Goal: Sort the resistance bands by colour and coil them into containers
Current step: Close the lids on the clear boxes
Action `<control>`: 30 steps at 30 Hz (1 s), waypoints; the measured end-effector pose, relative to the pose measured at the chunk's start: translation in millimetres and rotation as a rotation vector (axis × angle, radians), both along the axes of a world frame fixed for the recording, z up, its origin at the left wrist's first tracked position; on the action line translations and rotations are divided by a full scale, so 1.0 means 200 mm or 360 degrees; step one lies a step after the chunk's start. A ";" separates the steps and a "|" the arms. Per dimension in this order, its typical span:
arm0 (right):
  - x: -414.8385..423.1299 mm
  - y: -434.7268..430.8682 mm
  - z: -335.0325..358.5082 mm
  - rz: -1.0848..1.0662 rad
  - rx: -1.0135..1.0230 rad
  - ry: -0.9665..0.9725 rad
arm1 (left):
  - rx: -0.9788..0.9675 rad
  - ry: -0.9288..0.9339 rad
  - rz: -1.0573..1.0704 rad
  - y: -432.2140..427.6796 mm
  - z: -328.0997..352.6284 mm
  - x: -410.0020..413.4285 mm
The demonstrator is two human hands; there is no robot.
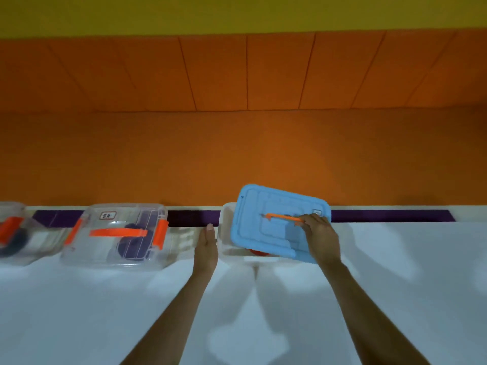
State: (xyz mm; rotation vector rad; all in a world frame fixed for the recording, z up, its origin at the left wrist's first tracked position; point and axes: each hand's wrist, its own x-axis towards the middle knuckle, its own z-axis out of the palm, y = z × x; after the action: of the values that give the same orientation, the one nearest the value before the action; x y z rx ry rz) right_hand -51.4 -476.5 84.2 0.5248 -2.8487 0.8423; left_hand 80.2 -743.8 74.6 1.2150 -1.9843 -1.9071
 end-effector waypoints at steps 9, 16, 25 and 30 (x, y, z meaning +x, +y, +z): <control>0.05 -0.18 -0.17 0.0358 0.0007 0.0013 | -0.0394 -0.0023 -0.0239 0.04 -0.08 -0.05; 0.04 -0.08 -0.27 0.0028 -0.0041 -0.0164 | -0.0675 -0.0230 -0.0314 -0.02 -0.18 -0.11; 0.13 -0.07 -0.34 -0.0410 -0.0706 -0.0902 | -0.1082 -0.0271 -0.0462 -0.03 -0.23 -0.11; 0.15 -0.08 -0.31 -0.0442 -0.0737 -0.0955 | -0.1116 -0.0353 -0.0430 -0.02 -0.21 -0.08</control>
State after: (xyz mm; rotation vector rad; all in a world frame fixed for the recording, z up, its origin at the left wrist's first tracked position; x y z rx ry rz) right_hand -22.0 -492.1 23.1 -0.2181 -2.9250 1.7670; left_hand 64.1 -748.1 31.6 1.0126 -2.7024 -0.9924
